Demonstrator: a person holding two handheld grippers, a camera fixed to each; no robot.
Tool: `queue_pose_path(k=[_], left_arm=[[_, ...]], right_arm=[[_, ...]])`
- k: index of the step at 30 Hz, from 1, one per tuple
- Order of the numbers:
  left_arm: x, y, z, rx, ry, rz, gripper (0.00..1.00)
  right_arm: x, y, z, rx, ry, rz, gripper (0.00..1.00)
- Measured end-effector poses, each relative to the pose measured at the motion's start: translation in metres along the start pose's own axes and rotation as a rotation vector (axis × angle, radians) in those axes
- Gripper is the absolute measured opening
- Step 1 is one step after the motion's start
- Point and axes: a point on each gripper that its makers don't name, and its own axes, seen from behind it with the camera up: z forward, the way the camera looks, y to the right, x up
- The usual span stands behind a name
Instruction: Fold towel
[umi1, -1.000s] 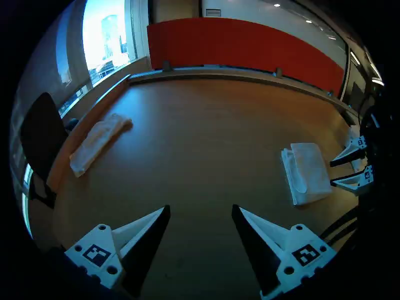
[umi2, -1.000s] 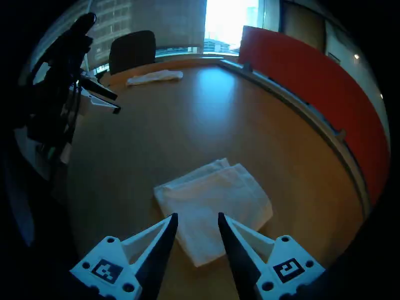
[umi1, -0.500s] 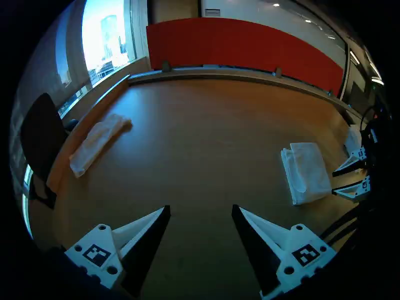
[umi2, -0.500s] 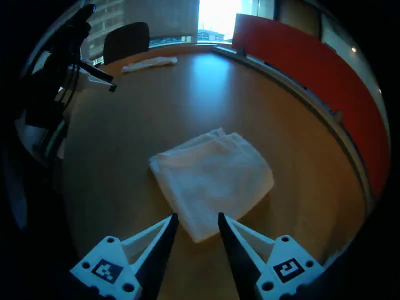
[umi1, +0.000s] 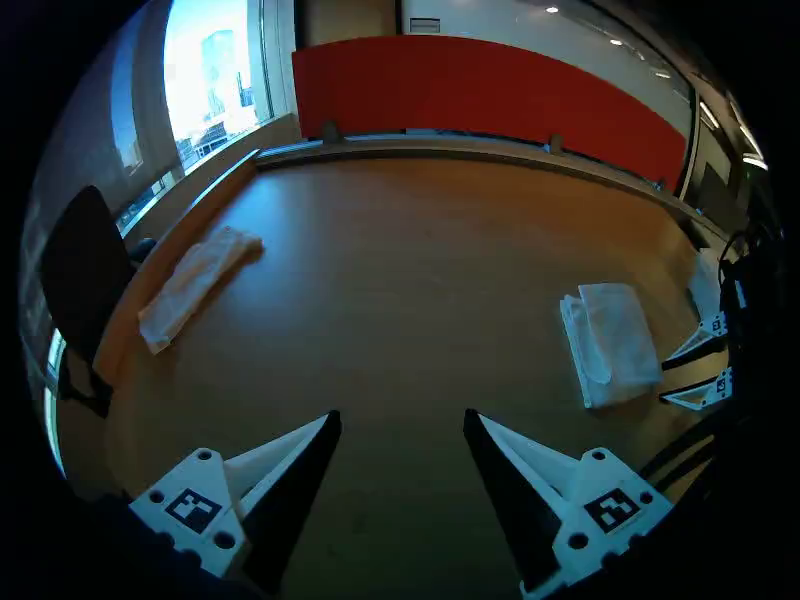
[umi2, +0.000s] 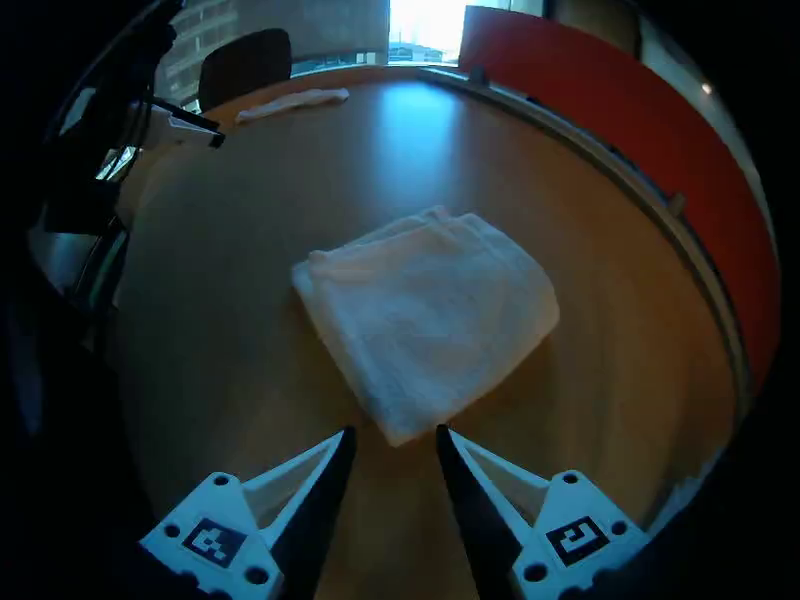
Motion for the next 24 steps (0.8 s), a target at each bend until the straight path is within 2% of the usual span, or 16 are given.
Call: queue_pose_path(k=[4,9,20,24], left_arm=[[0.0,0.0,0.0,0.001,0.0,0.0,0.91],[0.0,0.0,0.0,0.001,0.001,-0.002,0.91],[0.0,0.0,-0.001,0.002,0.0,-0.002,0.91],[-0.001,0.0,-0.001,0.003,-0.001,-0.002,0.91]], right_arm=[[-0.002,-0.001,0.002,0.001,-0.003,0.006,0.6],[-0.002,0.0,0.006,-0.002,-0.006,0.022,0.5],[-0.003,-0.001,0.011,0.004,-0.006,0.076,0.14],[-0.003,-0.001,0.012,0.005,-0.007,0.087,0.07]])
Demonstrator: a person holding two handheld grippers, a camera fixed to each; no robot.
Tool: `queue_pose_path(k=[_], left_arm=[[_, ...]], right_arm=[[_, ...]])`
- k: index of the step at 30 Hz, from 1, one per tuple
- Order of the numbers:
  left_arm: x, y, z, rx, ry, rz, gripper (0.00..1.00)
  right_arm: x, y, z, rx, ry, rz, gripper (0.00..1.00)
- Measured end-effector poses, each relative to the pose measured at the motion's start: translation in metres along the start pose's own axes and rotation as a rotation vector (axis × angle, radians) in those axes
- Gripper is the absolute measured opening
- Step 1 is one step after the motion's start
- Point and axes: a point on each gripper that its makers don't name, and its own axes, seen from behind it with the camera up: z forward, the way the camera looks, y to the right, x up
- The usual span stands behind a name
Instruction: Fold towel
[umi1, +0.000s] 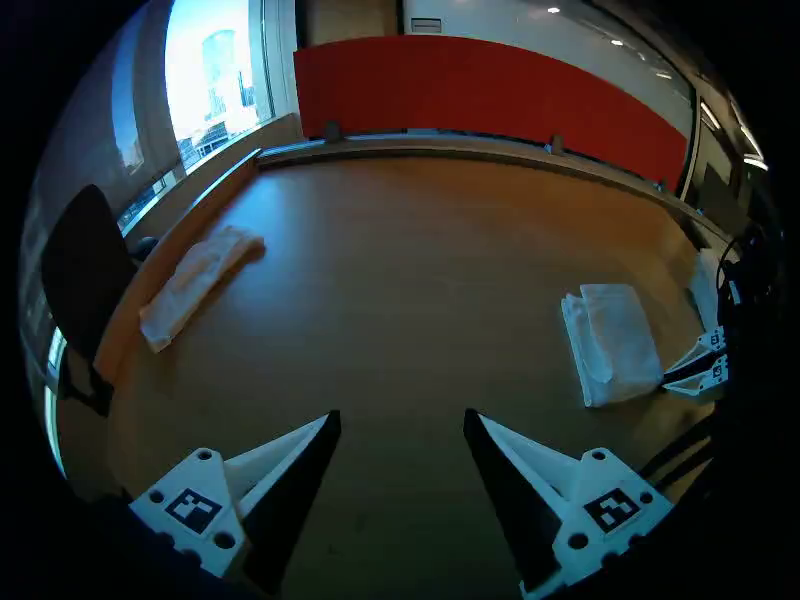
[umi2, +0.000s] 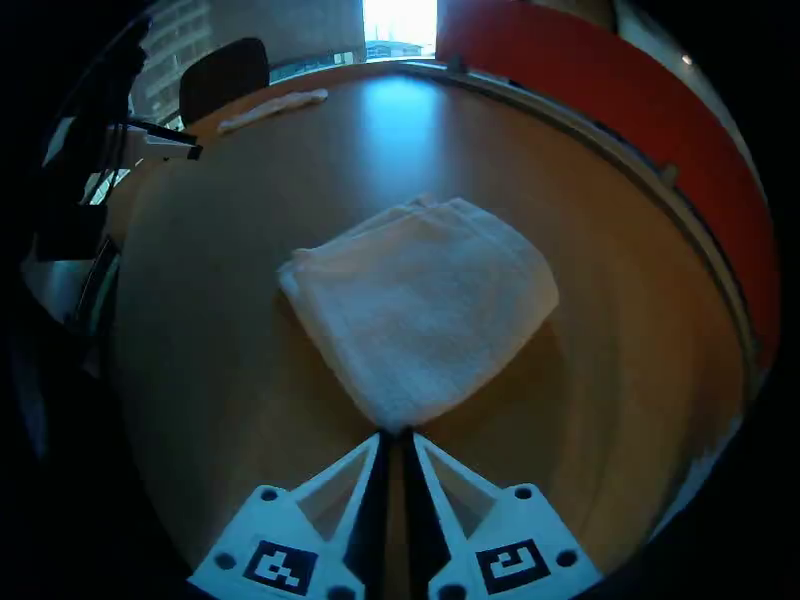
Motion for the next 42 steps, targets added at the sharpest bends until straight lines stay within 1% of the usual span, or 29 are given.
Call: queue_pose_path(k=[8,14,20,26,32,36,42], left_arm=[[0.0,0.0,0.0,-0.001,-0.002,0.005,0.91],[0.001,0.0,0.0,-0.005,0.002,-0.002,0.91],[0.004,0.002,0.001,-0.01,0.011,-0.001,0.91],[0.008,0.004,-0.001,-0.016,0.022,-0.002,0.91],[0.011,0.005,-0.002,-0.019,0.032,0.001,0.91],[0.014,0.006,-0.003,-0.021,0.039,0.005,0.91],[0.02,0.007,-0.004,-0.023,0.051,0.007,0.91]], right_arm=[[0.006,0.004,-0.003,-0.023,0.008,-0.011,0.05],[0.021,0.011,-0.017,-0.043,0.021,-0.023,0.05],[0.055,0.015,-0.034,-0.054,0.067,-0.048,0.05],[0.094,0.02,-0.05,-0.07,0.12,-0.095,0.05],[0.131,0.025,-0.062,-0.083,0.168,-0.135,0.05],[0.155,0.03,-0.07,-0.094,0.205,-0.148,0.05],[0.186,0.036,-0.088,-0.109,0.264,-0.153,0.05]])
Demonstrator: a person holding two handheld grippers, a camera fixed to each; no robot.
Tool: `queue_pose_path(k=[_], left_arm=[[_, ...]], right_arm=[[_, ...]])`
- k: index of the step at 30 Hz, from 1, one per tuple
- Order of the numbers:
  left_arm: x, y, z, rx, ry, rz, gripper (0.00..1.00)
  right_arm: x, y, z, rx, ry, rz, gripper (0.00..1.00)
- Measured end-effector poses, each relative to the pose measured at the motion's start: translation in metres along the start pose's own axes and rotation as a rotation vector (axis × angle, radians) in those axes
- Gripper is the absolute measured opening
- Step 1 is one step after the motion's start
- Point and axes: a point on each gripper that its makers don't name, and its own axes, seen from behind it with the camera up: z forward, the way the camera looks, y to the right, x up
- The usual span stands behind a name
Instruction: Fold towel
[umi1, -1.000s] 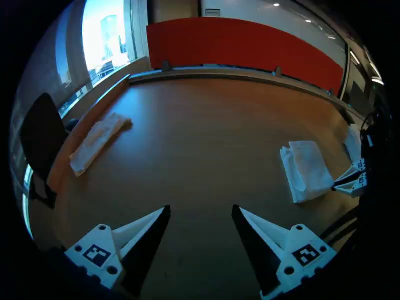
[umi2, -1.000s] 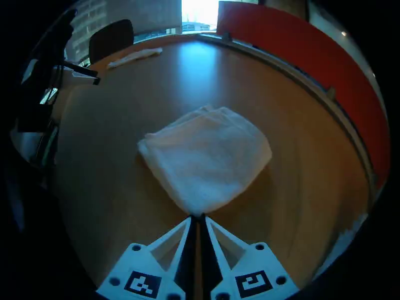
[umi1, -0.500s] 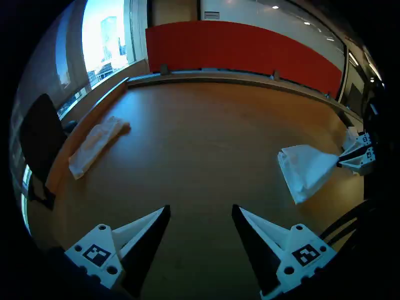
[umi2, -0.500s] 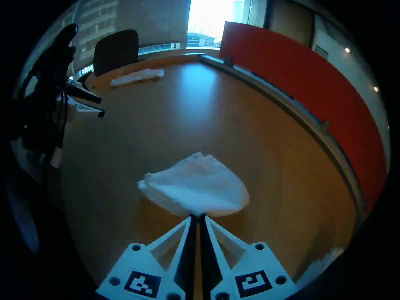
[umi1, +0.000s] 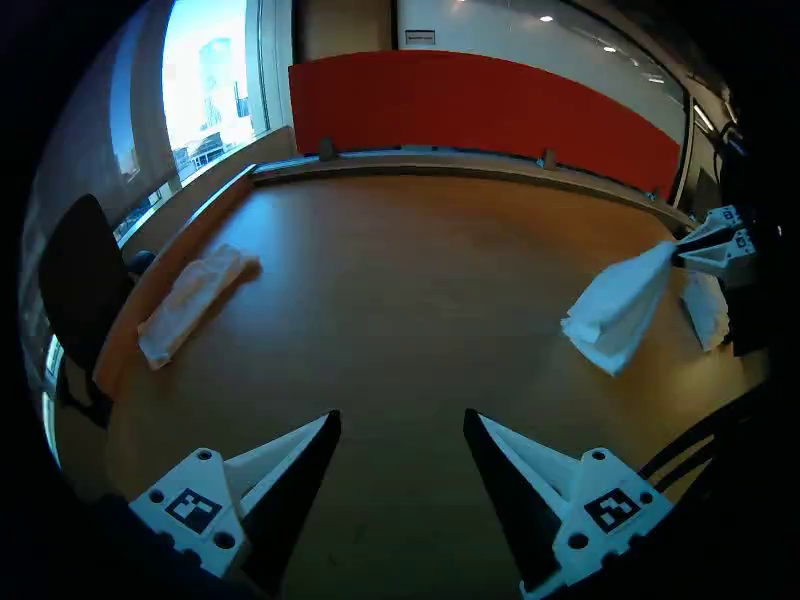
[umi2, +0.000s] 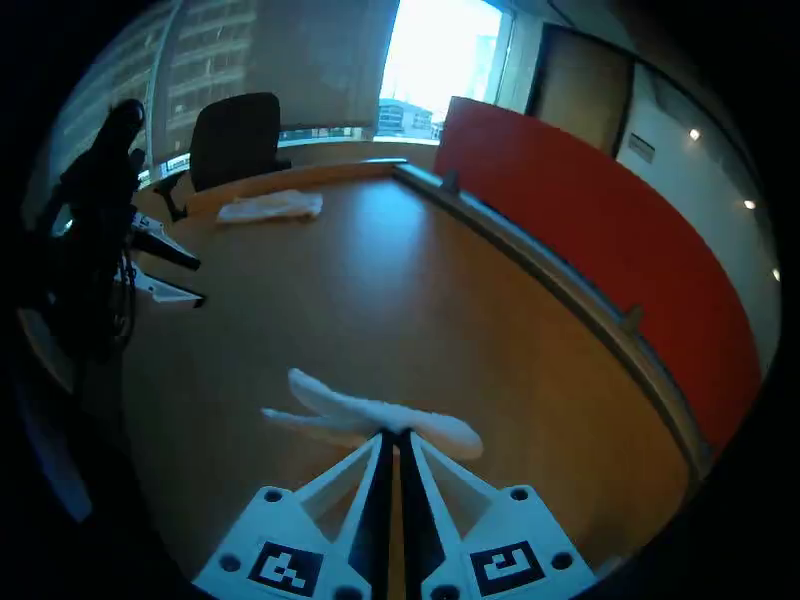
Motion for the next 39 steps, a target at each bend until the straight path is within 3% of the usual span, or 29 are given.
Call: queue_pose_path(k=[8,21,39], left_arm=[[0.006,0.003,0.0,-0.007,0.01,0.011,0.91],[0.014,0.012,0.002,-0.027,0.02,0.027,0.91],[0.019,0.021,0.006,-0.031,0.019,0.036,0.91]], right_arm=[[0.02,0.017,-0.016,-0.03,0.036,0.016,0.05],[0.02,0.048,-0.042,-0.071,0.045,0.031,0.05],[0.002,0.122,-0.085,-0.16,0.037,0.052,0.05]])
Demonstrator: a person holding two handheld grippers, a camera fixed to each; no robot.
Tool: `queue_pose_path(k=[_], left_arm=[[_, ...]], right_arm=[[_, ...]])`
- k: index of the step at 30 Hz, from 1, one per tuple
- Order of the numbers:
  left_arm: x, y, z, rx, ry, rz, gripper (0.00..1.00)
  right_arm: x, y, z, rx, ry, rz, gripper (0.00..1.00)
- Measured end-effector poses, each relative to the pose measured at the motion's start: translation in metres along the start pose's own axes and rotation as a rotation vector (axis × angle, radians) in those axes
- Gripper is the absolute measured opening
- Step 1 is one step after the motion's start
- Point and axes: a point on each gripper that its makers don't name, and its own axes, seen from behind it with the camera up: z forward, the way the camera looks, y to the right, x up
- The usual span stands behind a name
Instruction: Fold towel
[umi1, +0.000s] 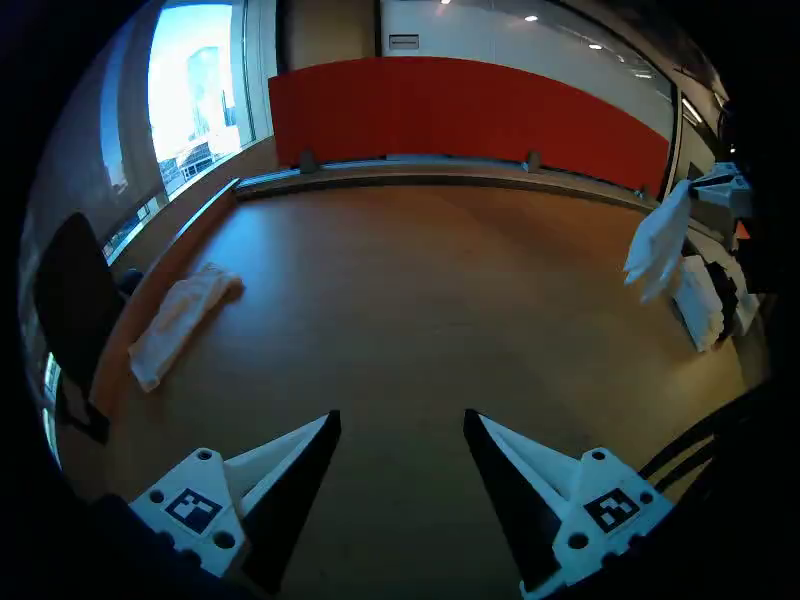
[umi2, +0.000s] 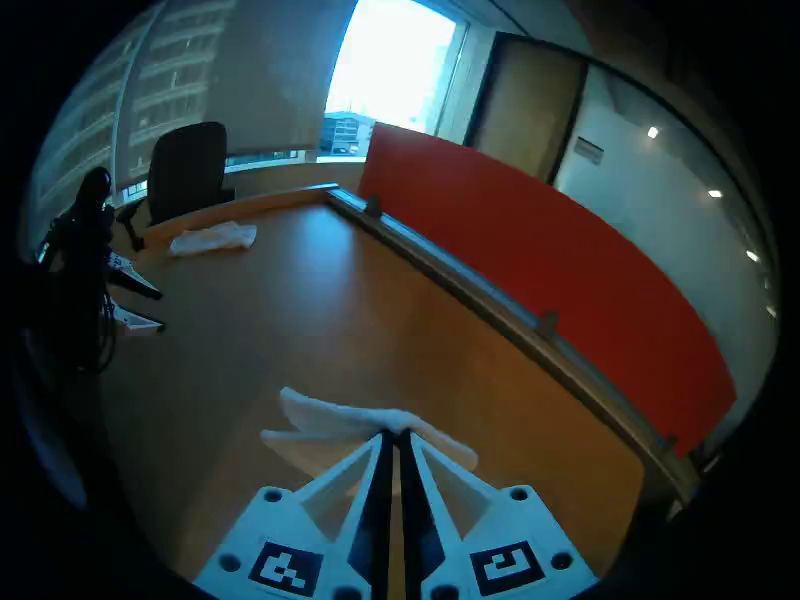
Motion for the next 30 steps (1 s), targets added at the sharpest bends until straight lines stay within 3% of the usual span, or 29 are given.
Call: queue_pose_path(k=[17,30], left_arm=[[0.006,0.007,0.006,0.007,-0.004,0.018,0.91],[0.009,0.014,0.01,0.01,-0.009,0.027,0.91]], right_arm=[[-0.036,0.08,-0.026,-0.097,-0.036,0.047,0.05],[-0.063,0.143,-0.047,-0.165,-0.088,0.04,0.05]])
